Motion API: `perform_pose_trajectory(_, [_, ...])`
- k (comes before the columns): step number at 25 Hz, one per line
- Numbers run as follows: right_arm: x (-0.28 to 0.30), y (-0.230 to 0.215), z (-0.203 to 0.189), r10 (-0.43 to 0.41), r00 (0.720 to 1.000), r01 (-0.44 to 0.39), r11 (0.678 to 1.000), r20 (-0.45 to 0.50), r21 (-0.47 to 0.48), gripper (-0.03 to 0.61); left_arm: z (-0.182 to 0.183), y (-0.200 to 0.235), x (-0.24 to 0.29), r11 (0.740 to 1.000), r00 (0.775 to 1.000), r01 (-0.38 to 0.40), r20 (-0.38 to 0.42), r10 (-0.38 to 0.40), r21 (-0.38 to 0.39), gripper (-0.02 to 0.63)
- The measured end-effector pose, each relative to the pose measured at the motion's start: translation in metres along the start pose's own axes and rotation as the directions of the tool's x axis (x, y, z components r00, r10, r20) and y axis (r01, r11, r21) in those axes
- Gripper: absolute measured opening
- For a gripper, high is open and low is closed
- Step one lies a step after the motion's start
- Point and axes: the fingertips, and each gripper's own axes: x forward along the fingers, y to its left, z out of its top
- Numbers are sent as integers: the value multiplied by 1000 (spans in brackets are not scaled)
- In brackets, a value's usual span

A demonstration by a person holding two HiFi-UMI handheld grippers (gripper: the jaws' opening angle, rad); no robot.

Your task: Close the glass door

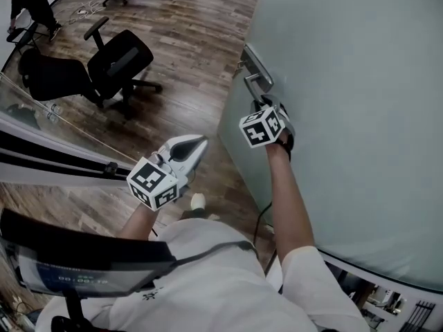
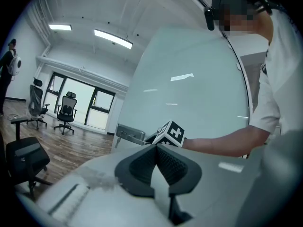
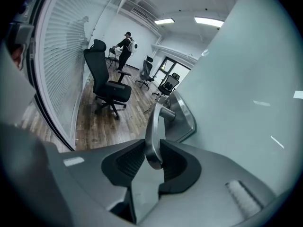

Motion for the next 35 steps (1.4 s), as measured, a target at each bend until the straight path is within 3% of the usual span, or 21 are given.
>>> perform_pose_trajectory(6, [-4, 12, 22, 26, 999, -26, 999, 34, -20, 101, -2, -18, -4, 999, 999, -28, -21, 27, -17, 5])
perform_pose_trajectory(13, [-28, 45, 18, 61, 997, -60, 998, 54, -27, 101, -14, -60, -40, 996, 996, -91, -18, 91, -7, 5])
perform_pose_trajectory(23, [-44, 82, 35, 103, 991, -97, 993, 89, -71, 101, -33, -81, -90, 979, 979, -204, -36, 203, -23, 5])
perform_pose_trajectory(29, [-58, 107, 31, 135, 985, -126, 988, 103, -86, 101, -39, -83, -103, 975, 975, -222, -31, 221, -15, 5])
perform_pose_trajectory(35, [-74, 130, 36, 155, 981, -141, 983, 116, -117, 101, -35, -77, -121, 981, 981, -192, -10, 192, -9, 5])
